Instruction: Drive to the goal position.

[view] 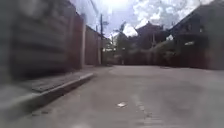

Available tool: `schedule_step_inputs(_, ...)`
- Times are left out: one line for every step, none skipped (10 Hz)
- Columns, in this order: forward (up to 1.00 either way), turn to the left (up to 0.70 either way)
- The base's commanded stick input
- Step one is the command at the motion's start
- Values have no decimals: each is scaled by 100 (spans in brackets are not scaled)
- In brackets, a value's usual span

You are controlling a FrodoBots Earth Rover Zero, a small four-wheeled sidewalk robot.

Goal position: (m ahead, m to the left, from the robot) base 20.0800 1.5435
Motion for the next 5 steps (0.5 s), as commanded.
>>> schedule_step_inputs(100,-3)
schedule_step_inputs(100,0)
schedule_step_inputs(100,0)
schedule_step_inputs(100,0)
schedule_step_inputs(100,0)
